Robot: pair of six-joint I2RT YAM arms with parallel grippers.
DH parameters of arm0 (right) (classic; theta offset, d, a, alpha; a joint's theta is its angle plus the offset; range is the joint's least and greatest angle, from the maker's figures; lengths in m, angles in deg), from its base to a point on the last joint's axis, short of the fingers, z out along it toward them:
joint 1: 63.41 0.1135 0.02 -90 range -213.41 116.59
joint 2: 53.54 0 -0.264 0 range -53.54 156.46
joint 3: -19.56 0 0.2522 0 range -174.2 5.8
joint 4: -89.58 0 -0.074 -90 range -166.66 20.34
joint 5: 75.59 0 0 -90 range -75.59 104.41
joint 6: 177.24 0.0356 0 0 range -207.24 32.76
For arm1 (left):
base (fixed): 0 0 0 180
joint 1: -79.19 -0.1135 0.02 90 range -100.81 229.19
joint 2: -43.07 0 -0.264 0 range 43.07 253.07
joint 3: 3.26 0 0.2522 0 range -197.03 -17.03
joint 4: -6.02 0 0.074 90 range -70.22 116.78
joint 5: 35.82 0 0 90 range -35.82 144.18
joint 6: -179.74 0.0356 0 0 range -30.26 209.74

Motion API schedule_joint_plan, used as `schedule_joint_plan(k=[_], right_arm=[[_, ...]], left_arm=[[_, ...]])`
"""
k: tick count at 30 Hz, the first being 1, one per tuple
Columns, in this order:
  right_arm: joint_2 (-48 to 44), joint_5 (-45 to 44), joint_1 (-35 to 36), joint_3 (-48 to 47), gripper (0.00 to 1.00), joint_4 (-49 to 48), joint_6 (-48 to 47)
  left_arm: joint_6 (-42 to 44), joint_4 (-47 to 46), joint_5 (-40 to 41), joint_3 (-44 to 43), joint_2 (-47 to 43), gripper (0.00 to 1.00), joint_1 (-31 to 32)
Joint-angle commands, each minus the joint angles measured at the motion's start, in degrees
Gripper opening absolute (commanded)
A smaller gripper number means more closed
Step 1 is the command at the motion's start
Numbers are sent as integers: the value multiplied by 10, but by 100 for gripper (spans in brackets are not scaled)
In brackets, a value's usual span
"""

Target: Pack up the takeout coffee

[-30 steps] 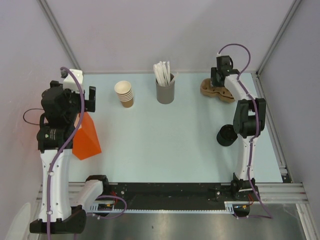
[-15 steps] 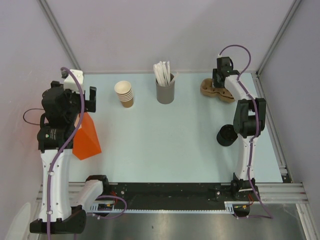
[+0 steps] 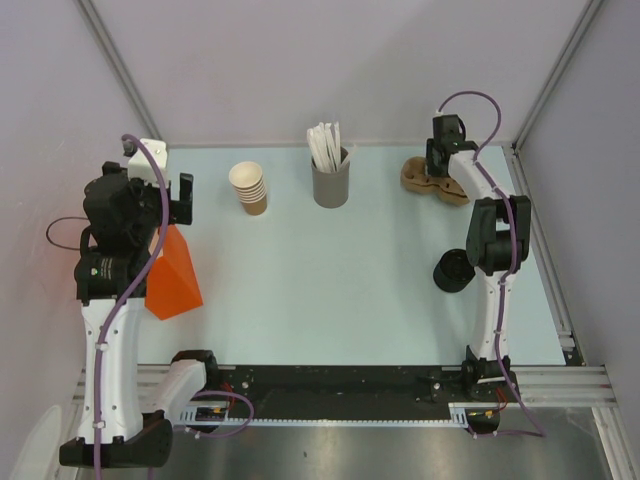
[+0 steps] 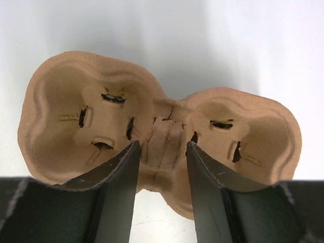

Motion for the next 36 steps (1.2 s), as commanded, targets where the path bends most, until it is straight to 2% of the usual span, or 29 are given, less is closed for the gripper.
schedule_joint_plan(k=[1,4,14,36], right_arm=[[13,-2,3,-19,45,-11,3],[13,0,2,-19,43,-10,5],[-10,0,-2,-15,22,-12,4],[-67,-9,3,-24,23,-11,-7]], left_arm=[[-13,-15,-6,2,-5,100,1],[-14,-14,-7,1,-5,100,1],[-13,-16,-8,7,-6,99,1],[-15,-18,-12,14,-11,99,1]])
